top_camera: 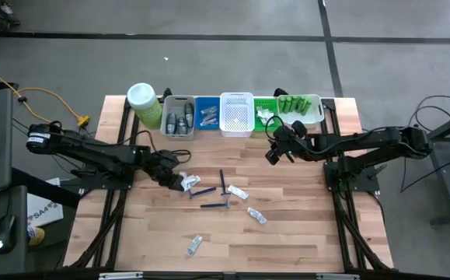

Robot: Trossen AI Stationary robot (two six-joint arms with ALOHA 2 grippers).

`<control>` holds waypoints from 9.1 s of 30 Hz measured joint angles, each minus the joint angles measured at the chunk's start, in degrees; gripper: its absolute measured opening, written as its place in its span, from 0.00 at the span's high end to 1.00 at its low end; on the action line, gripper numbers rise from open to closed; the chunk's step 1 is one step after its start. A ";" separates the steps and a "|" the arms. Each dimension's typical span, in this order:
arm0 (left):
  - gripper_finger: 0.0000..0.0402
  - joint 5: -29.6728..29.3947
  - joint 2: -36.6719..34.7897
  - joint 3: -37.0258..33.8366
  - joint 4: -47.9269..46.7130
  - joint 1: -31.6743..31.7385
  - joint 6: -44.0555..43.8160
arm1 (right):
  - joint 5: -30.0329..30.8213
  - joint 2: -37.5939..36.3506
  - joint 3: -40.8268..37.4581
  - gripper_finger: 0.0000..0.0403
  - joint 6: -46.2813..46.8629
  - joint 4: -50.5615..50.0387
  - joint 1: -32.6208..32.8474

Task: Pick & Place Travel size toiletries
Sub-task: Put the white bandage pack into the green bin

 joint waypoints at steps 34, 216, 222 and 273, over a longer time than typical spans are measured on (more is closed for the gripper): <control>0.56 -20.27 18.18 18.46 -25.58 2.71 51.30 | -0.46 0.00 0.00 0.63 0.46 -0.90 -0.01; 0.39 -50.98 25.40 23.73 27.32 2.62 81.55 | -15.05 16.04 -11.56 0.75 2.86 44.23 -26.28; 0.39 -51.09 21.66 23.77 19.67 2.62 76.78 | -20.29 13.48 -11.56 0.65 2.43 43.80 -26.24; 0.39 -45.87 12.42 12.47 -25.03 -19.17 39.07 | -18.95 -7.15 -11.54 0.72 -11.17 26.72 16.51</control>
